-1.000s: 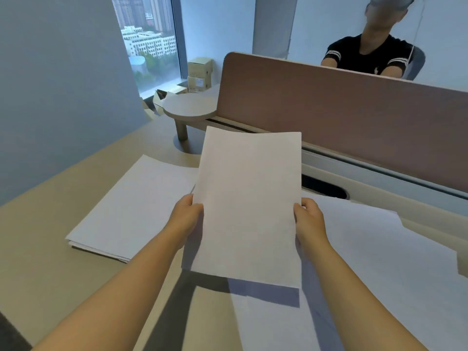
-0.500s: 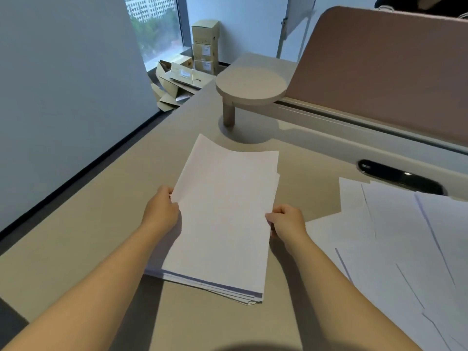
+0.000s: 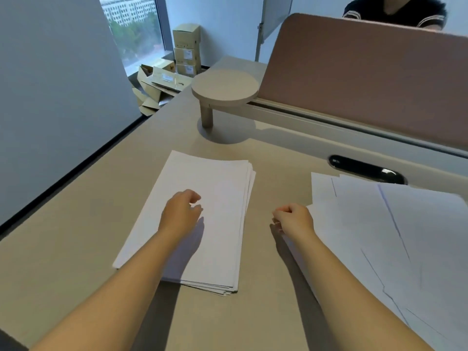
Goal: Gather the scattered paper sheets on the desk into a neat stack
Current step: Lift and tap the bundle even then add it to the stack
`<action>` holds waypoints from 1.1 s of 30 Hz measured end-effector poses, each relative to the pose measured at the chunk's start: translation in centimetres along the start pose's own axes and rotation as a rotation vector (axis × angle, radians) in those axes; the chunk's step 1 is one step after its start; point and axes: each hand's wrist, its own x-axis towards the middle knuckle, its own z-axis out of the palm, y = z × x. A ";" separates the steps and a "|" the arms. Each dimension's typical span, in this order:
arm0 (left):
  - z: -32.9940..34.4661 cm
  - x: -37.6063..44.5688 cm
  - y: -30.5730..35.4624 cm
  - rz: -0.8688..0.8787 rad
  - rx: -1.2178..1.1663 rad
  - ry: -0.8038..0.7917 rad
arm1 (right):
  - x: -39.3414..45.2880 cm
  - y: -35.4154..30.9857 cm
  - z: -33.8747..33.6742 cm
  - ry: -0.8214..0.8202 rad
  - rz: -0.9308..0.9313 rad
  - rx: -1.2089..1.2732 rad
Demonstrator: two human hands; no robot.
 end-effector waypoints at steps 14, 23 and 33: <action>16.4 -10.2 14.3 -0.294 0.070 -0.159 | -0.4 12.3 -24.1 0.165 0.073 -0.179; 21.3 -13.0 17.8 -0.419 0.126 -0.062 | -0.1 18.8 -29.8 0.243 0.144 -0.723; 22.8 -11.2 18.6 -0.046 -0.045 -0.157 | 0.0 19.6 -29.8 0.101 -0.156 -0.461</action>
